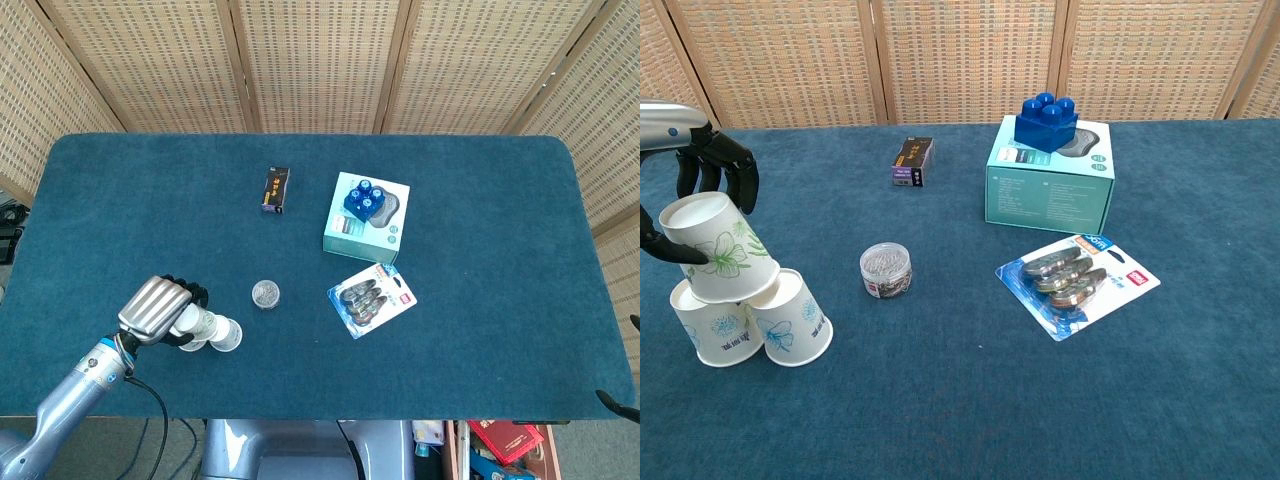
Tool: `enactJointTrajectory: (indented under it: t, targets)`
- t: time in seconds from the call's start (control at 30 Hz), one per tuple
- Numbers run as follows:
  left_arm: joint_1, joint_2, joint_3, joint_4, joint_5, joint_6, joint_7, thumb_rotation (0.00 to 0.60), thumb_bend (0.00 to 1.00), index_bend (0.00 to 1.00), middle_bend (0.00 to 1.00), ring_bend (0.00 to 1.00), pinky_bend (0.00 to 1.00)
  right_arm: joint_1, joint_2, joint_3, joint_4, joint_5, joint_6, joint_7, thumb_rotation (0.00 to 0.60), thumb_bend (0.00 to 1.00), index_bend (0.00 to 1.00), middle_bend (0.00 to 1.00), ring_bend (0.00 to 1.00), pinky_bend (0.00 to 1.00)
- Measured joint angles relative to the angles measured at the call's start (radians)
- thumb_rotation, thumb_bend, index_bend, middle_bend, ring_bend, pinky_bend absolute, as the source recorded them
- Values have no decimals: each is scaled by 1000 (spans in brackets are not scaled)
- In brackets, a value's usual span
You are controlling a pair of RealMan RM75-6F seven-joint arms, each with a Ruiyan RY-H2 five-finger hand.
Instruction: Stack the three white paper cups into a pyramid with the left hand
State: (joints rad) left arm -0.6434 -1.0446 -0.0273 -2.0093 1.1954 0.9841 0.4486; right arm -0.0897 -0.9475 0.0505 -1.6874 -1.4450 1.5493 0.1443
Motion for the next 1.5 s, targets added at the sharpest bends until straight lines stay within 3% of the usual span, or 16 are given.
enactJointTrajectory:
  t: [0.2,0.3,0.4,0.5,0.6,0.83,1.07,1.23,1.37,1.5]
  targets:
    - [2,-14,6,13,5,2,6,600,212,437,448,436,449,-3,2,0,0,-1,6,5,600,0,0,0,0,0]
    - [3,-16,7,13,7,0,2,600,212,403,286,277,386,-4,3,-1,0,-3,7,7,600,0,0,0,0,0]
    - [2,-13,11,15,18,-8,-9,600,210,265,96,83,247,-4,4,-1,0,-4,6,9,600,0,0,0,0,0]
    - [-1,0,17,12,28,-30,-26,600,208,139,12,21,203,-5,5,-2,-1,-5,7,10,600,0,0,0,0,0]
    - [-2,17,20,7,37,-44,-54,600,207,11,0,0,165,-6,7,-3,-3,-8,10,11,600,0,0,0,0,0]
    - [48,57,20,-9,124,39,-139,600,207,0,0,0,5,-11,11,-10,-8,-34,25,12,600,0,0,0,0,0]
    - [191,104,39,13,206,252,-264,600,208,0,0,0,0,-22,13,-19,-10,-65,55,16,600,0,0,0,0,0]
    - [349,100,67,94,214,425,-398,600,207,0,0,0,0,-29,2,-17,-8,-71,79,-15,600,0,0,0,0,0]
    - [451,92,104,186,228,496,-482,600,207,0,0,0,0,-35,-10,-21,-4,-91,98,-34,600,0,0,0,0,0]
    - [486,88,125,216,262,520,-503,600,207,0,0,0,0,-42,-16,-24,-2,-102,115,-45,600,0,0,0,0,0]
